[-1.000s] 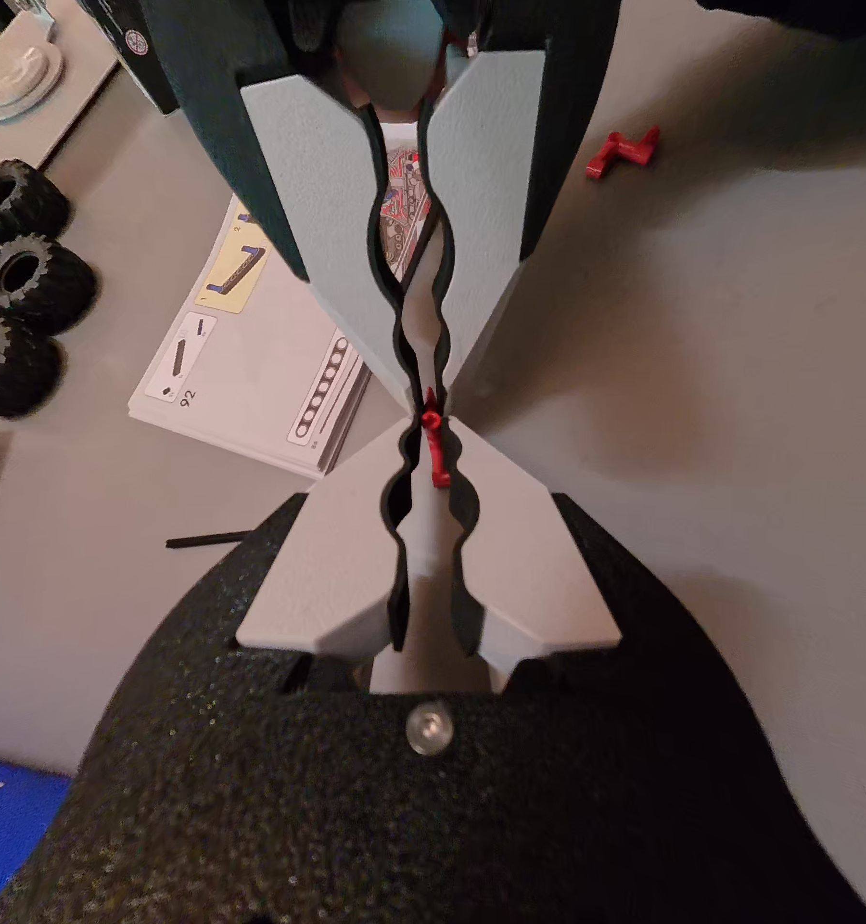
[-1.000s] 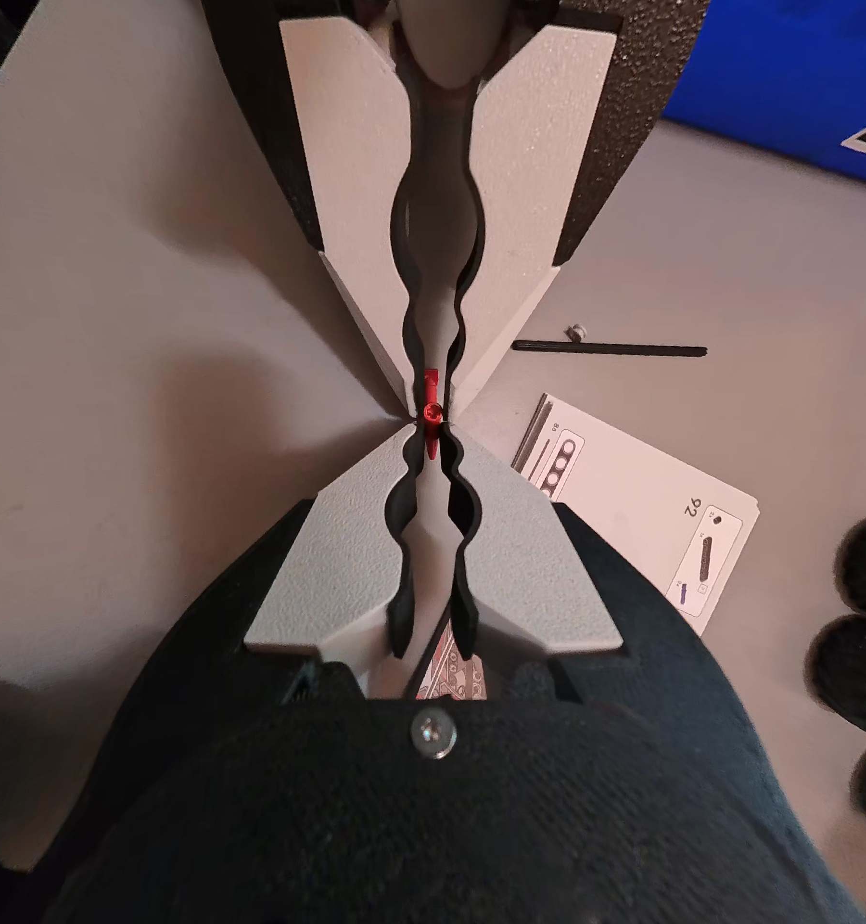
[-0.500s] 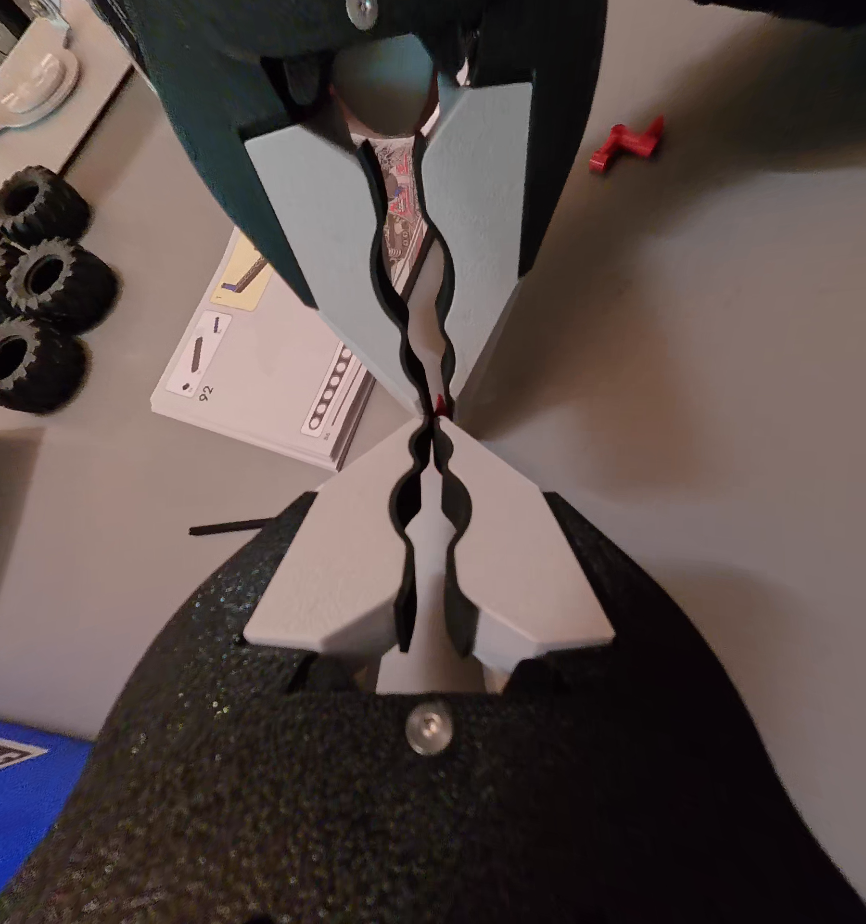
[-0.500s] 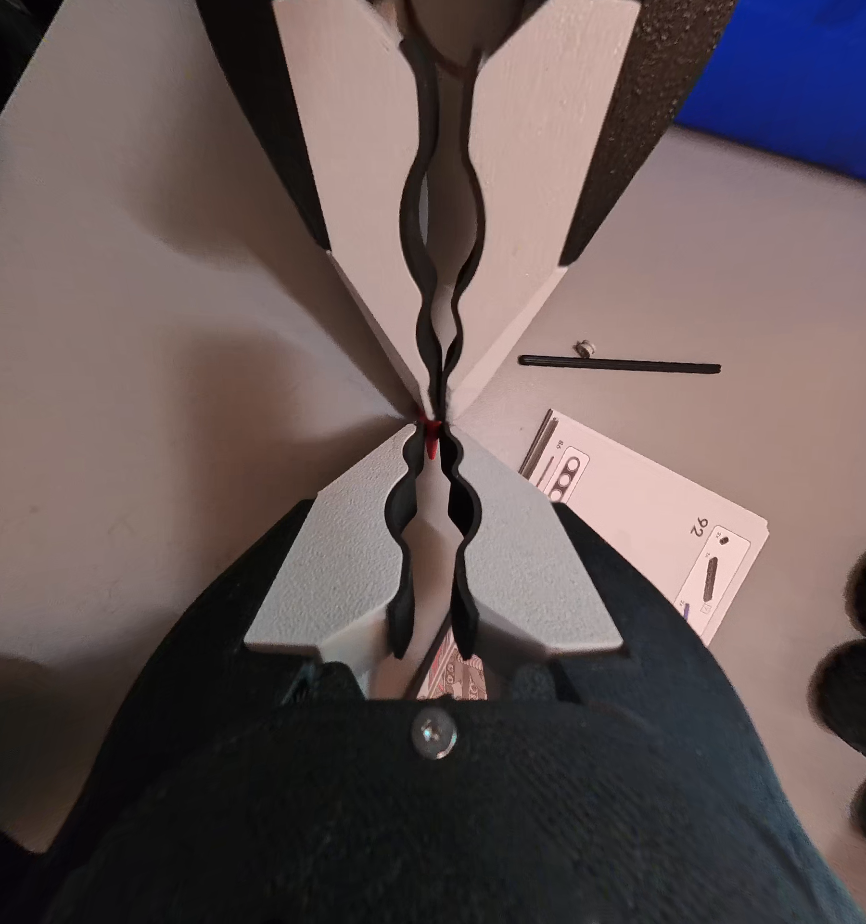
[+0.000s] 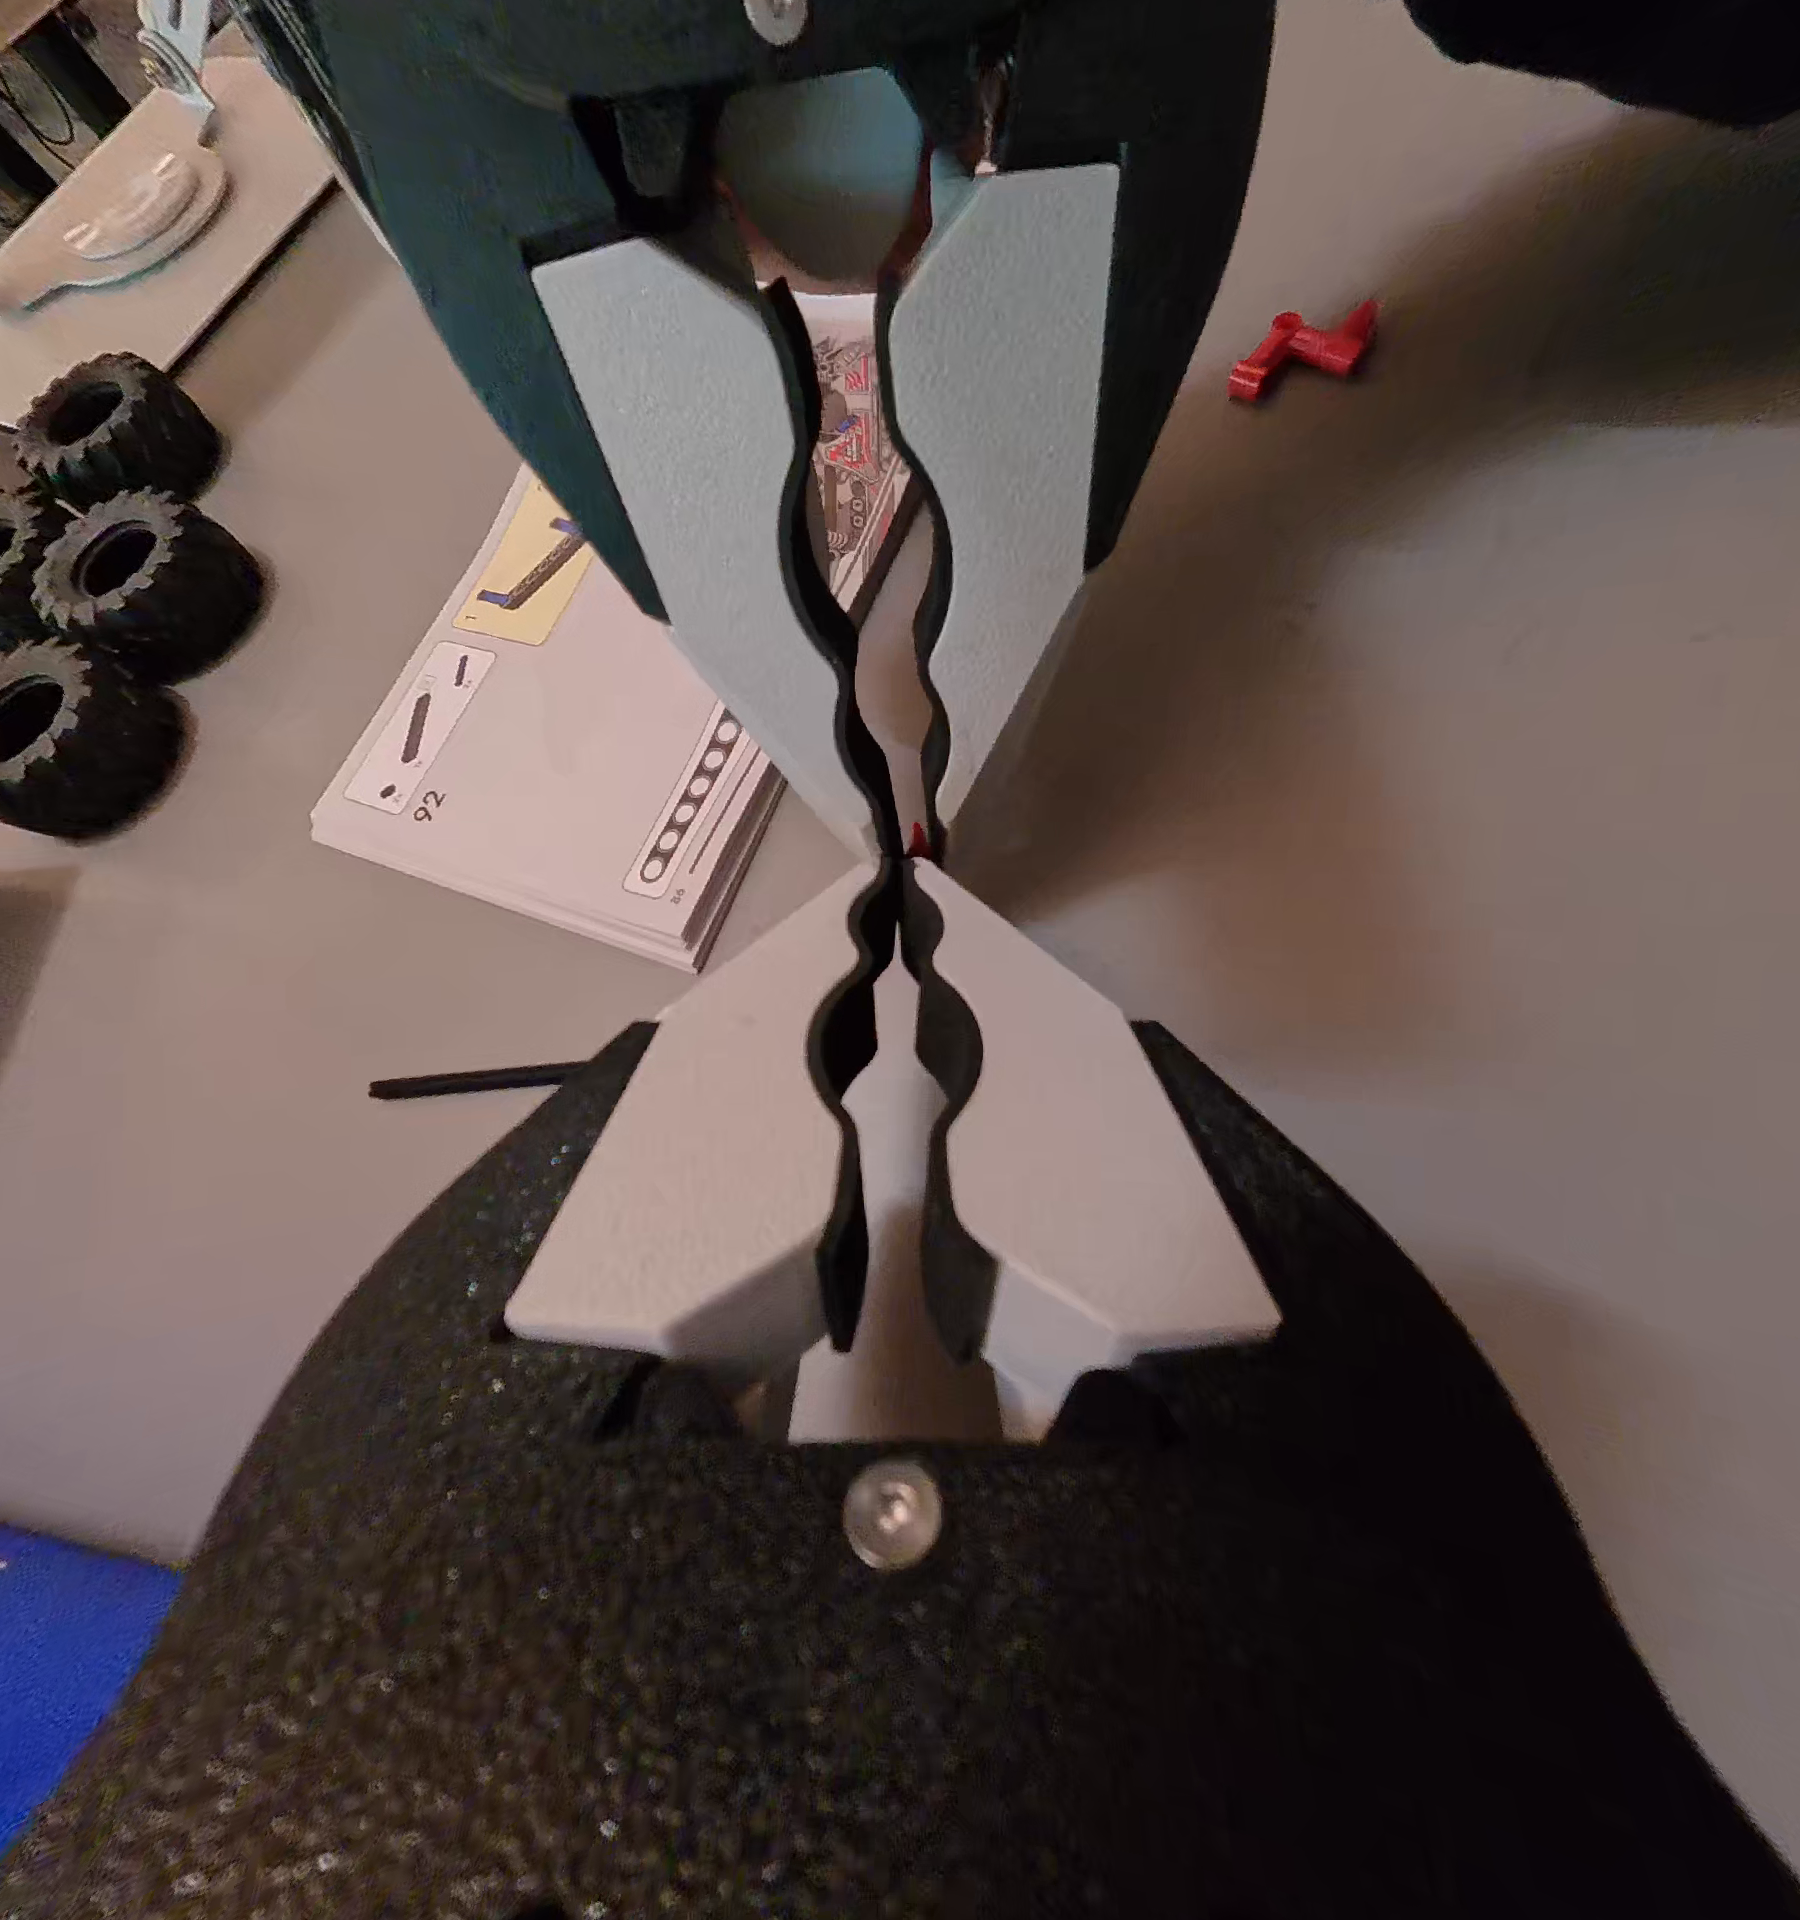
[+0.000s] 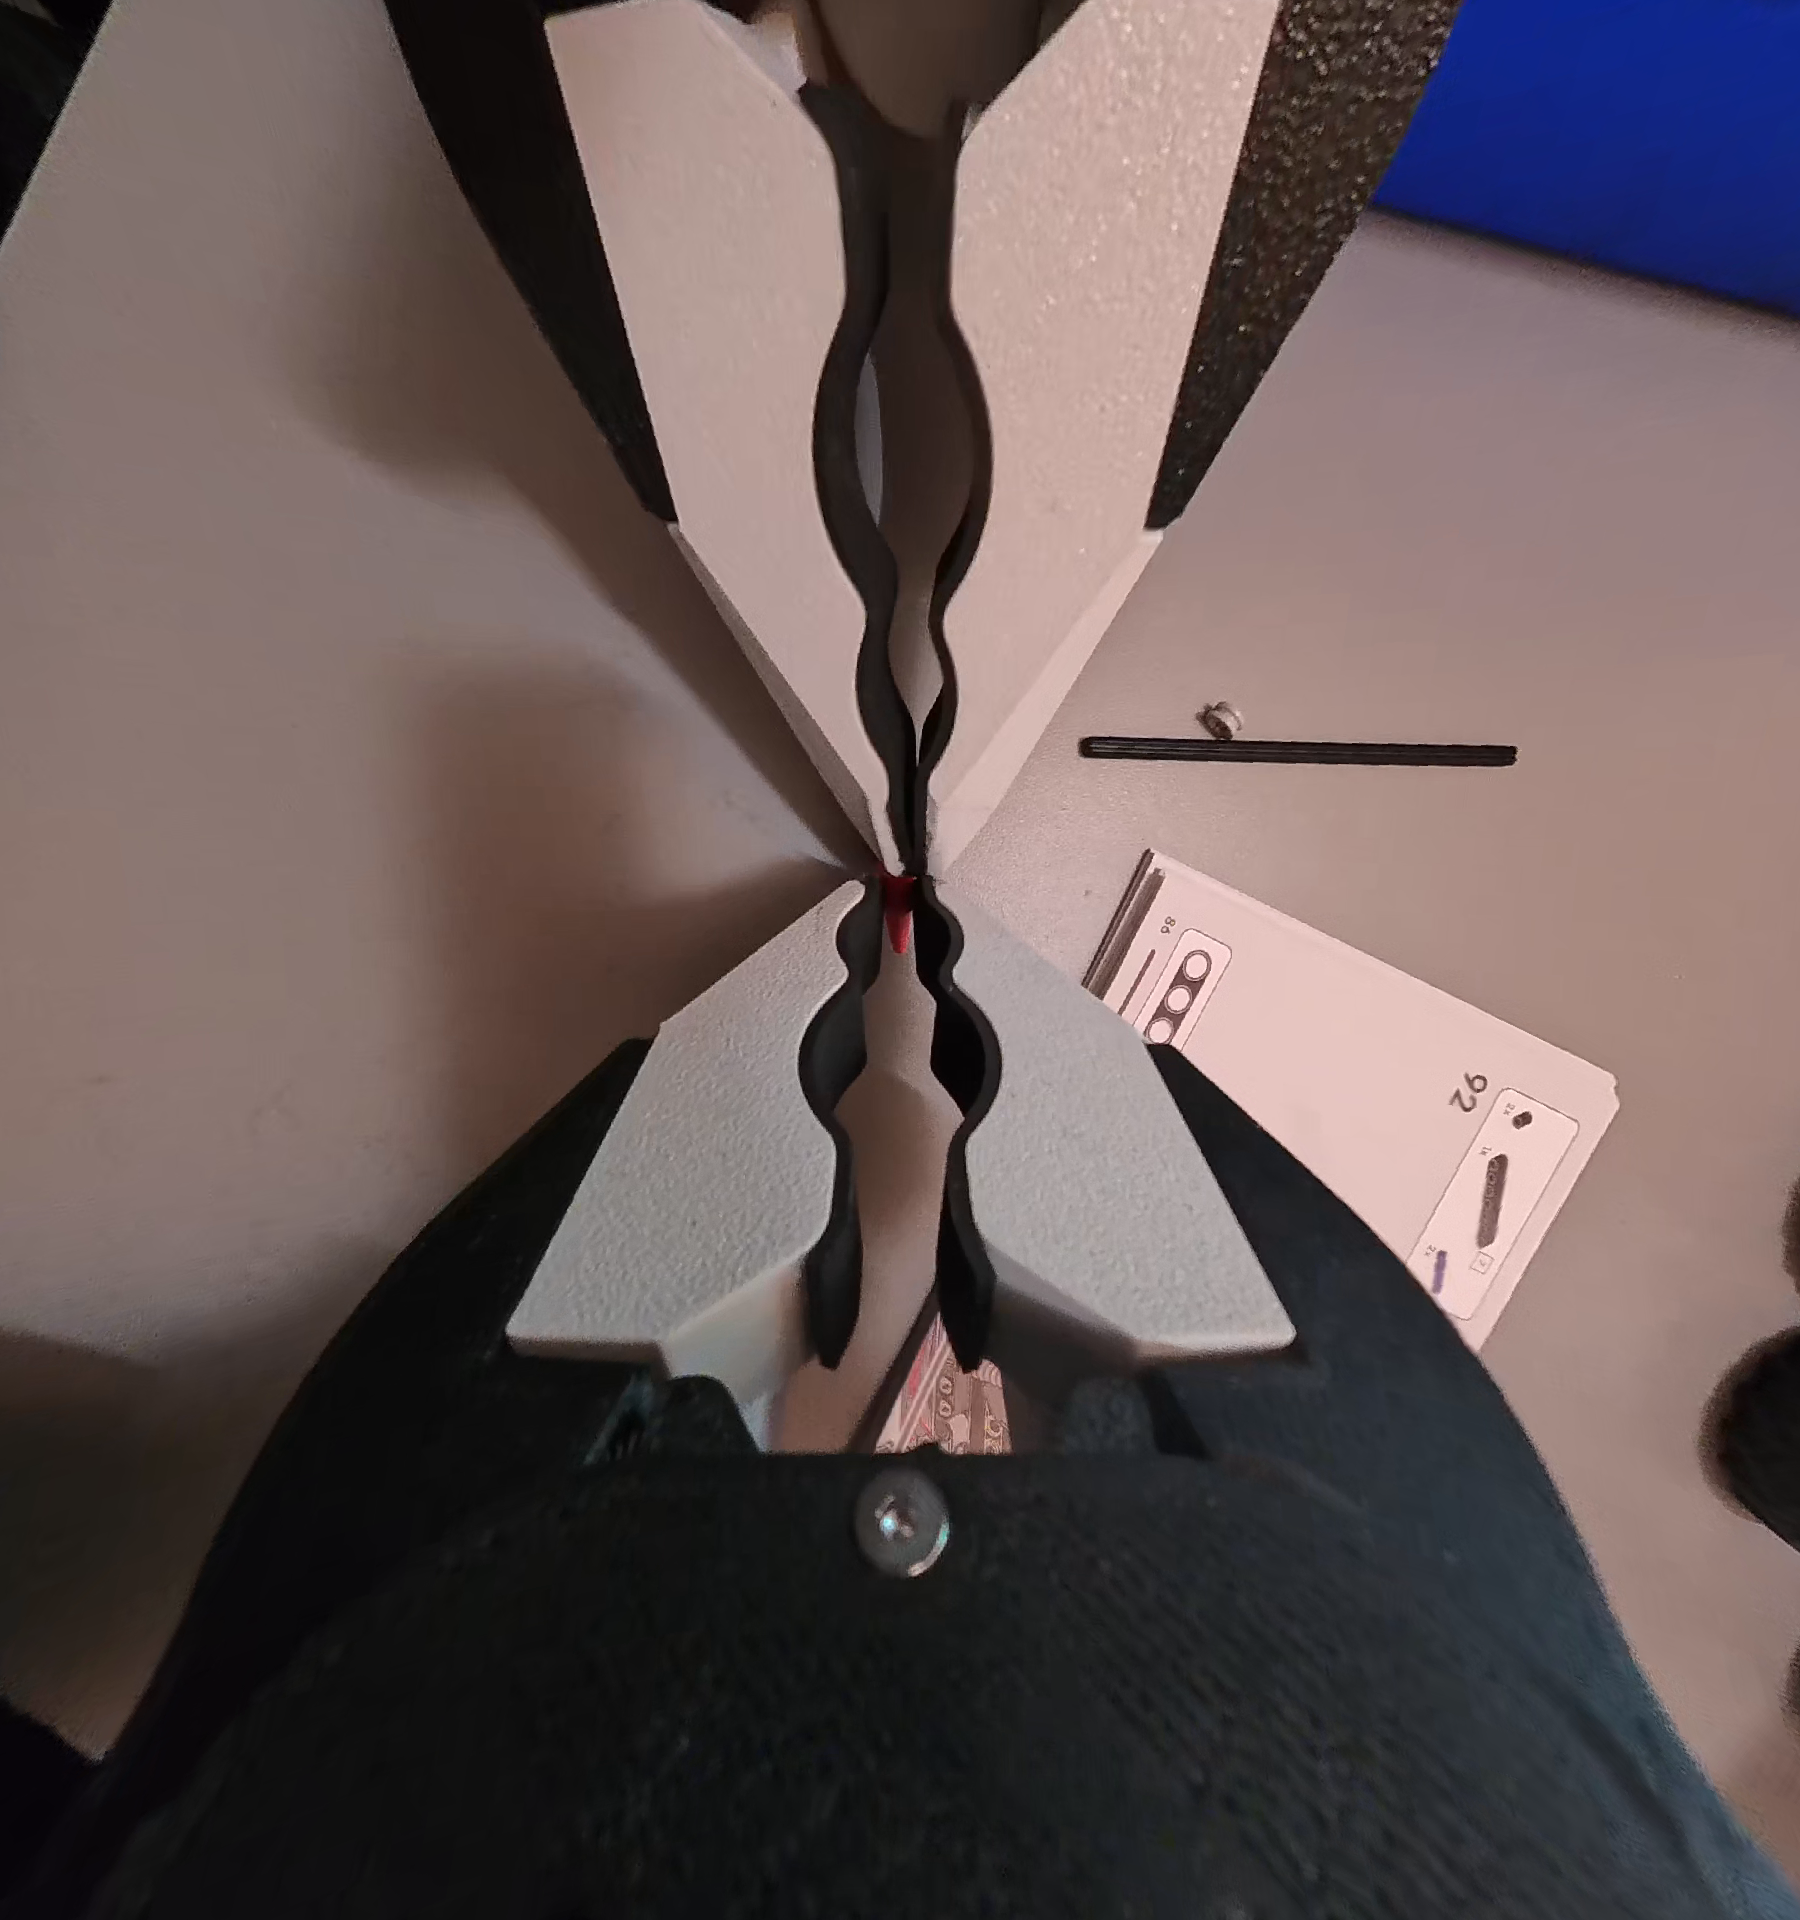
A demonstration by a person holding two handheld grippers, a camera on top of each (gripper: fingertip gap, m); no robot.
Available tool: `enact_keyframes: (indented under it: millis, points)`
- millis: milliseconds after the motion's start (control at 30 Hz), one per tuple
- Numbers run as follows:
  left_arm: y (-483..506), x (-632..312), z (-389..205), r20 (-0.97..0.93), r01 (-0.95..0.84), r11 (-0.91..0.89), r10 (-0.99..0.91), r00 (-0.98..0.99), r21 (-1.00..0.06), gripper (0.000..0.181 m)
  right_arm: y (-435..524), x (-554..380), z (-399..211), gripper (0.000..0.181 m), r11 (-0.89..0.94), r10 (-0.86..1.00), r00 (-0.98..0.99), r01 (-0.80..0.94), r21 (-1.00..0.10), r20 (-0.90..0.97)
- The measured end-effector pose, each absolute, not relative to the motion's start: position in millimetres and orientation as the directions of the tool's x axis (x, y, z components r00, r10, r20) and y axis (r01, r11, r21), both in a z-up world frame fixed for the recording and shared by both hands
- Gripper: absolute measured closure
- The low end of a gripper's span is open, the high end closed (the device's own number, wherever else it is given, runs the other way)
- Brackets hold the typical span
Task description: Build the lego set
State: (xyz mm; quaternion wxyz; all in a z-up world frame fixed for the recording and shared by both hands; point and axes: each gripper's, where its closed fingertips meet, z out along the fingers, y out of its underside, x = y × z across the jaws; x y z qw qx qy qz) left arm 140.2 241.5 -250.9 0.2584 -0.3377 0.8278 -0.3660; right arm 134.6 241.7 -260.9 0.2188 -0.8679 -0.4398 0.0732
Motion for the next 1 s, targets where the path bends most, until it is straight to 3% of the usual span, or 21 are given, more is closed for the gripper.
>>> enact_keyframes:
  millis: [200, 433, 667, 1000]
  points:
    - [247, 137, -242, -0.089, -0.391, 0.388, -0.796, -0.599, -0.835, 0.181, 243, 135, -263, 0.177, -0.518, 0.788, 0.612, 0.718, -0.464, 0.067]
    - [249, 131, -250, -0.131, -0.446, 0.488, -0.771, -0.623, -0.751, 0.168, 245, 133, -261, 0.177, -0.506, 0.795, 0.602, 0.726, -0.466, 0.074]
    - [244, 133, -260, -0.144, -0.453, 0.501, -0.772, -0.619, -0.738, 0.176, 247, 130, -261, 0.177, -0.492, 0.803, 0.590, 0.736, -0.466, 0.085]
    - [248, 133, -260, -0.101, -0.402, 0.432, -0.773, -0.627, -0.808, 0.177, 252, 126, -255, 0.177, -0.426, 0.791, 0.607, 0.637, -0.643, 0.077]
